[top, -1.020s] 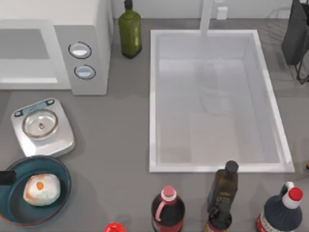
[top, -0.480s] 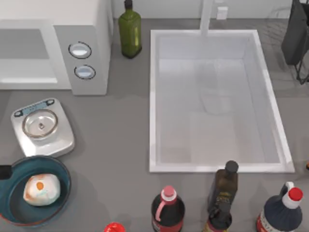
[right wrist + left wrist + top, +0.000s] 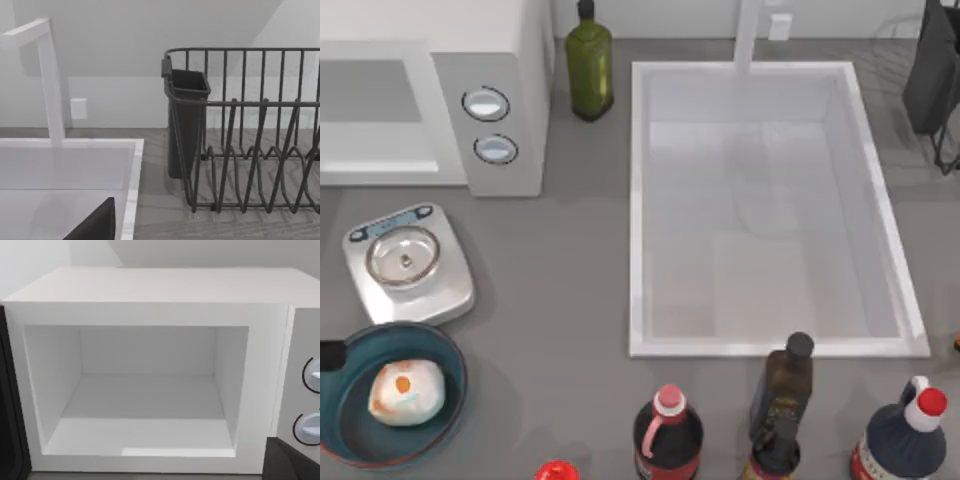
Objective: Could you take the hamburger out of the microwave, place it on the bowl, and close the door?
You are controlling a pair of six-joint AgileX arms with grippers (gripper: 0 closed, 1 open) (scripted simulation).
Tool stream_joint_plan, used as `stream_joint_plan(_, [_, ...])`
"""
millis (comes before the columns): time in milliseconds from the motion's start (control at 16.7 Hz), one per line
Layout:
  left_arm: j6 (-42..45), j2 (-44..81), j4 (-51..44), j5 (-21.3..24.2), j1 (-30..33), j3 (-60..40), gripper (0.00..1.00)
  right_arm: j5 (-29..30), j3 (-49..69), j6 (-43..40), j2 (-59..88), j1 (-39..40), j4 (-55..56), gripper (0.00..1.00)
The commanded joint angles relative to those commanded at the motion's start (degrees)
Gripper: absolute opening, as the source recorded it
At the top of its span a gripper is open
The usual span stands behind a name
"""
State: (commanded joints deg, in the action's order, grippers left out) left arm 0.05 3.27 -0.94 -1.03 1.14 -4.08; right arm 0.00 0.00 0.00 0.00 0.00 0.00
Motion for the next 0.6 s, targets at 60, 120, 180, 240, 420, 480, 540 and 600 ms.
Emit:
stream_joint_plan(60, [0.0,0.2,0.1,0.1,-0.2,0.1,0.0,0.0,0.0,0.0,0.0,0.0,0.0,1.0])
stream_joint_plan(120, [0.0,0.3,0.2,-0.1,0.0,0.1,0.0,0.0,0.0,0.0,0.0,0.0,0.0,1.0])
stream_joint_plan(180, [0.0,0.7,0.3,-0.9,0.8,-0.2,0.0,0.0,0.0,0.0,0.0,0.0,0.0,1.0])
stream_joint_plan(240, [0.0,1.4,0.5,-2.3,2.2,-0.6,0.0,0.0,0.0,0.0,0.0,0.0,0.0,1.0])
stream_joint_plan(420, [0.0,3.6,1.5,-8.5,8.5,-1.9,0.0,0.0,0.0,0.0,0.0,0.0,0.0,1.0])
stream_joint_plan(480, [0.0,4.2,1.8,-10.3,10.2,-2.2,0.0,0.0,0.0,0.0,0.0,0.0,0.0,1.0])
stream_joint_plan(540, [0.0,4.7,2.1,-11.7,11.6,-2.4,0.0,0.0,0.0,0.0,0.0,0.0,0.0,1.0])
stream_joint_plan(600, [0.0,5.0,2.3,-12.6,12.5,-2.5,0.0,0.0,0.0,0.0,0.0,0.0,0.0,1.0])
